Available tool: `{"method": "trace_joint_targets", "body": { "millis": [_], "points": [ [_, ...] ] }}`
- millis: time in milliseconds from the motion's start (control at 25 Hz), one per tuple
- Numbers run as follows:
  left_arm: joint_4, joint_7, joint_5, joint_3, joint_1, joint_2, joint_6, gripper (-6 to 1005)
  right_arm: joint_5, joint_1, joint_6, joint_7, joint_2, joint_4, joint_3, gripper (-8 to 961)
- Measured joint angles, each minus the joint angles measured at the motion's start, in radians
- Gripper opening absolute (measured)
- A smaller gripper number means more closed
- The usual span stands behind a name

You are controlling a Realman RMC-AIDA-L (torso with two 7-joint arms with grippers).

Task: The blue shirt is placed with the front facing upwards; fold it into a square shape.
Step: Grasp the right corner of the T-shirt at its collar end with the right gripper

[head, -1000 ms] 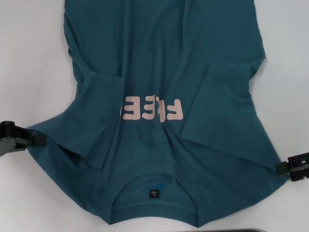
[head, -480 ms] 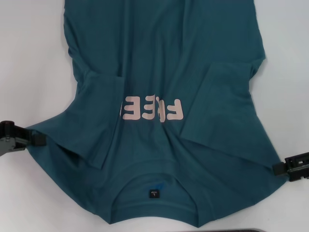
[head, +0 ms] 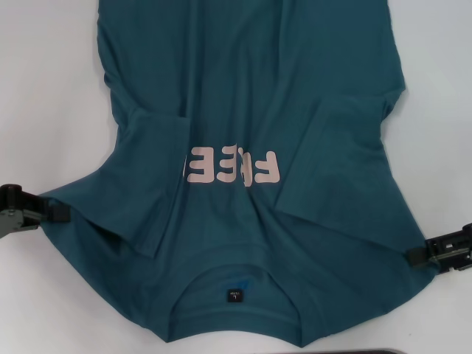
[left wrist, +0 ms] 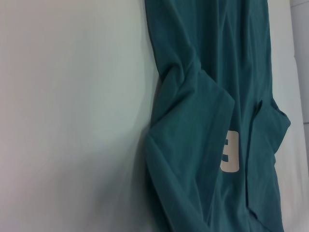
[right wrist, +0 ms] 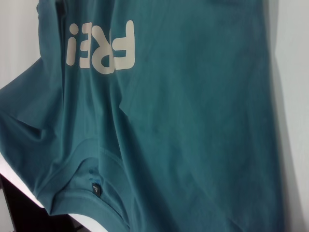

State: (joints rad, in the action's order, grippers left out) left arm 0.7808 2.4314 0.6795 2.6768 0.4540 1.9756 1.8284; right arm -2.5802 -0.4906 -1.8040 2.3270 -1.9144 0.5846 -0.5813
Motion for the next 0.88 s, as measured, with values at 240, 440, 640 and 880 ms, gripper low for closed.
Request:
{"method": "trace_joint_targets", "body": {
  "millis": [240,440,640,880],
  "points": [
    [0.0,0.0,0.0,0.0,0.0,0.002,0.0,11,0.002,-0.012,0.0,-0.001,-0.008,-0.003,0.001,907],
    [0.0,-0.001,0.0,0.0,0.0,0.003,0.0,11,0.012,-0.019,-0.002,-0.007,-0.011,-0.003,0.011,906],
    [0.0,-0.004,0.0,0.0,-0.003,0.005,0.0,11,0.056,-0.02,-0.01,-0.02,-0.012,-0.003,0.017,905],
    [-0.001,-0.007,0.0,0.0,-0.007,0.006,0.0,12,0.05,-0.02,-0.011,-0.02,-0.015,-0.005,0.008,903]
  ]
}}
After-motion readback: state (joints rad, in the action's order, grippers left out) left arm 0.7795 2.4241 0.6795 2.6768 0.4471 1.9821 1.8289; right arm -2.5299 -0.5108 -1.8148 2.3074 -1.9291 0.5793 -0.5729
